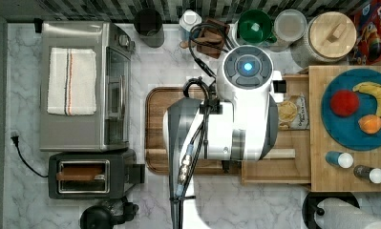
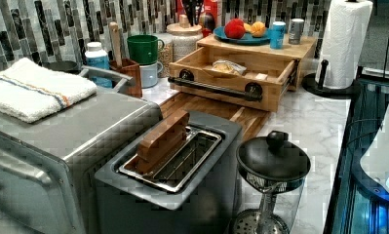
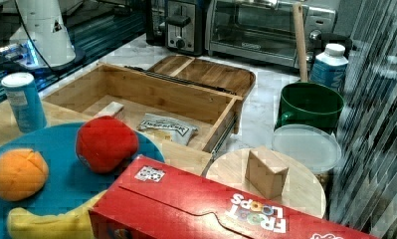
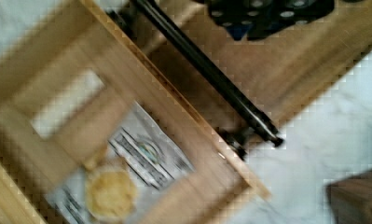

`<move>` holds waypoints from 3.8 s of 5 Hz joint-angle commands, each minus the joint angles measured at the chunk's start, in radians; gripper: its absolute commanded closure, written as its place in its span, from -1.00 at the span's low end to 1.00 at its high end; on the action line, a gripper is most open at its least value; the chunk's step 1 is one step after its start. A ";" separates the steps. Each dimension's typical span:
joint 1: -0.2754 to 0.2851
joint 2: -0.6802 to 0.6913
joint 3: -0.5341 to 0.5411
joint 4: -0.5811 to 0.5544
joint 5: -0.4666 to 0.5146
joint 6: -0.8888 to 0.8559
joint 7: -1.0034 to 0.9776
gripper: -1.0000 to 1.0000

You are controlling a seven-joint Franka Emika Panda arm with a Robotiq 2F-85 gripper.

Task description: Close the drawer.

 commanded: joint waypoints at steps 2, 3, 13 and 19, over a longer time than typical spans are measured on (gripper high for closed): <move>0.082 -0.144 0.062 -0.274 -0.049 0.232 -0.528 -1.00; 0.097 -0.149 0.066 -0.301 -0.028 0.246 -0.561 -0.63; 0.029 0.060 0.067 -0.471 -0.186 0.597 -0.573 1.00; -0.258 0.116 -0.051 -0.418 -0.069 0.740 -1.080 1.00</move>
